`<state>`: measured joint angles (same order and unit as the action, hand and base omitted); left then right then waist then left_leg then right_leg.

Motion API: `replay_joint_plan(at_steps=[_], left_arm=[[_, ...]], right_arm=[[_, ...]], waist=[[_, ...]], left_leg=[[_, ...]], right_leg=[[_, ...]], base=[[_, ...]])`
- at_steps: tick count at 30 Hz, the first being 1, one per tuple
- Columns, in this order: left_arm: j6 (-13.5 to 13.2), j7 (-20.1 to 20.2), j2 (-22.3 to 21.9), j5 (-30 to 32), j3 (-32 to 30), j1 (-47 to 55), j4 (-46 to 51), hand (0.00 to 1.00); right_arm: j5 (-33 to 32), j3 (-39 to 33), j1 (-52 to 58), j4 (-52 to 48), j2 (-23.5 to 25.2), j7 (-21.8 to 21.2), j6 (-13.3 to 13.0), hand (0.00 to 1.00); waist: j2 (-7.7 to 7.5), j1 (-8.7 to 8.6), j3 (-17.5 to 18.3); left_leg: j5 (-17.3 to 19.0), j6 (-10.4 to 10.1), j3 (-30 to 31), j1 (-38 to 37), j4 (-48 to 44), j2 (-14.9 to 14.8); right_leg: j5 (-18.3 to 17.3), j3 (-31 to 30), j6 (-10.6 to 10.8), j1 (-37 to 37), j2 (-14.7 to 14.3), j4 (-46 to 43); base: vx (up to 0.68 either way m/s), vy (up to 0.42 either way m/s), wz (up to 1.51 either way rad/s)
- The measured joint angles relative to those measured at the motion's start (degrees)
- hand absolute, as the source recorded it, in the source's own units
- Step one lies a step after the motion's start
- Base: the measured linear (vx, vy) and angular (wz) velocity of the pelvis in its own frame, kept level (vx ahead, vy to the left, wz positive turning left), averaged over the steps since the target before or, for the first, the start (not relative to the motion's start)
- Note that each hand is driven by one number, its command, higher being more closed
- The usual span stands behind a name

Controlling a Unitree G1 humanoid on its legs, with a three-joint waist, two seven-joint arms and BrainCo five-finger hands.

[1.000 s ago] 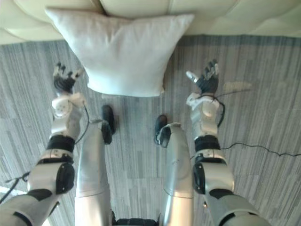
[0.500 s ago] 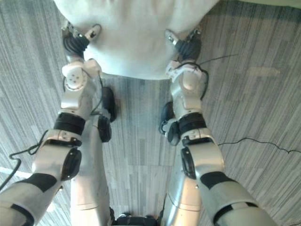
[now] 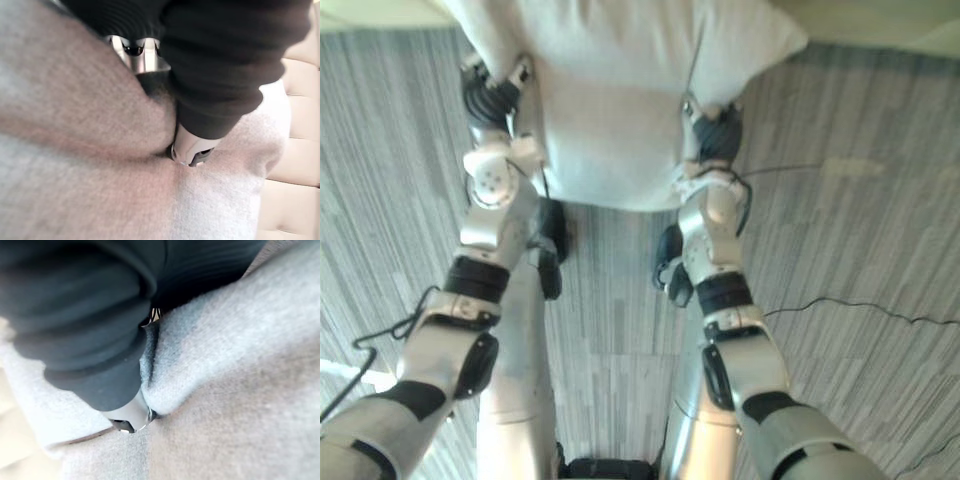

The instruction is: Pick up cushions and gather them together orderly.

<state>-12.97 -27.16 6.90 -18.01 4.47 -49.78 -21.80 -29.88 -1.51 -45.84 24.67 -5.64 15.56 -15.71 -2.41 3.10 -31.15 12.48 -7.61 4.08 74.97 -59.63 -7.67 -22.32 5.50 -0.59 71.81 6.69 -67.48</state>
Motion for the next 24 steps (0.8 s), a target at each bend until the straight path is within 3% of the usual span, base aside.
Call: replay_joint_plan(at_steps=[1,2,3,10,13,17,21,22,23,24], left_arm=[[-0.6,0.0,-0.5,0.0,0.1,1.0,1.0,1.0],[-2.2,0.0,-1.9,0.0,0.9,4.9,2.5,1.0],[-3.2,0.1,-2.5,0.0,1.9,7.3,4.1,1.0],[-4.3,1.1,-4.5,-0.1,5.0,21.9,14.6,1.0],[-5.2,2.5,-4.6,-1.4,6.5,33.1,21.4,1.0],[-6.6,3.5,-4.2,-2.4,8.0,42.2,27.4,1.0],[-7.8,4.2,-3.5,-2.4,9.9,48.1,33.0,1.0],[-7.9,4.8,-3.5,-2.4,10.1,49.0,33.6,1.0],[-7.8,4.8,-3.5,-2.4,10.2,49.1,33.6,1.0],[-7.6,4.9,-3.3,-2.4,10.4,49.5,33.6,1.0]], right_arm=[[0.0,0.0,1.1,-1.3,0.2,0.0,-0.2,1.0],[0.3,0.1,4.7,-3.2,1.2,-0.5,-1.3,1.0],[0.4,0.1,6.7,-4.6,1.6,-0.9,-2.3,1.0],[2.6,3.7,19.4,-13.7,1.8,-1.2,-2.9,1.0],[5.3,7.2,29.2,-20.2,2.3,-1.7,-2.7,1.0],[8.1,10.4,36.6,-27.0,2.2,-2.1,-2.5,1.0],[12.0,11.3,41.3,-32.7,2.0,-2.7,-2.7,1.0],[12.6,11.3,42.4,-33.0,2.0,-3.3,-3.0,1.0],[12.6,11.3,42.7,-33.0,2.0,-3.4,-3.0,1.0],[13.1,11.3,43.8,-33.0,2.0,-3.5,-3.0,1.0]], waist=[[-0.02,0.02,0.5],[-0.21,0.08,6.6],[-0.17,-0.03,9.5],[-0.27,-0.33,9.7],[-0.65,-0.22,13.3],[-0.97,0.14,17.1],[-1.12,0.56,19.3],[-1.11,0.61,19.3],[-1.13,0.56,19.3],[-1.23,0.31,19.5]], left_leg=[[-0.2,0.3,-0.2,-1.7,1.5,-0.2],[-0.7,0.4,-0.5,-1.4,4.3,-0.6],[-1.7,0.4,-1.0,-3.2,7.3,-0.6],[-2.9,-0.3,-3.0,-27.3,19.5,-0.6],[-3.3,-0.5,-4.6,-38.2,26.2,-0.6],[-3.3,-0.3,-6.5,-47.2,31.3,-0.8],[-1.2,1.1,-8.7,-53.4,32.7,-0.9],[0.8,2.1,-9.2,-55.9,32.4,-1.0],[1.1,2.3,-9.5,-56.6,32.4,-0.9],[1.7,2.7,-9.9,-58.7,32.4,-0.5]], right_leg=[[0.3,0.1,0.1,-1.6,-0.2,1.4],[0.8,0.2,0.5,-1.2,-0.8,4.4],[1.5,0.4,0.5,-2.6,-0.8,7.1],[2.9,1.7,0.0,-26.1,-0.8,18.6],[3.5,1.8,1.0,-36.3,-0.9,25.0],[4.6,1.2,2.2,-45.2,-1.3,31.3],[6.0,-0.3,4.5,-51.4,-1.4,34.7],[7.8,-1.0,7.8,-51.0,-0.7,29.9],[8.6,-1.1,8.9,-50.5,-0.4,27.8],[12.1,-1.6,9.7,-48.6,0.4,21.6]], base=[[0.03,-0.036,-0.08],[0.06,-0.011,-0.08],[0.09,-0.004,-0.05],[0.14,-0.023,0.01],[0.15,-0.011,-0.06],[0.16,0.043,-0.15],[0.1,0.101,-0.25],[0.06,0.13,-0.24],[0.03,0.153,-0.17],[0.03,0.122,-0.02]])
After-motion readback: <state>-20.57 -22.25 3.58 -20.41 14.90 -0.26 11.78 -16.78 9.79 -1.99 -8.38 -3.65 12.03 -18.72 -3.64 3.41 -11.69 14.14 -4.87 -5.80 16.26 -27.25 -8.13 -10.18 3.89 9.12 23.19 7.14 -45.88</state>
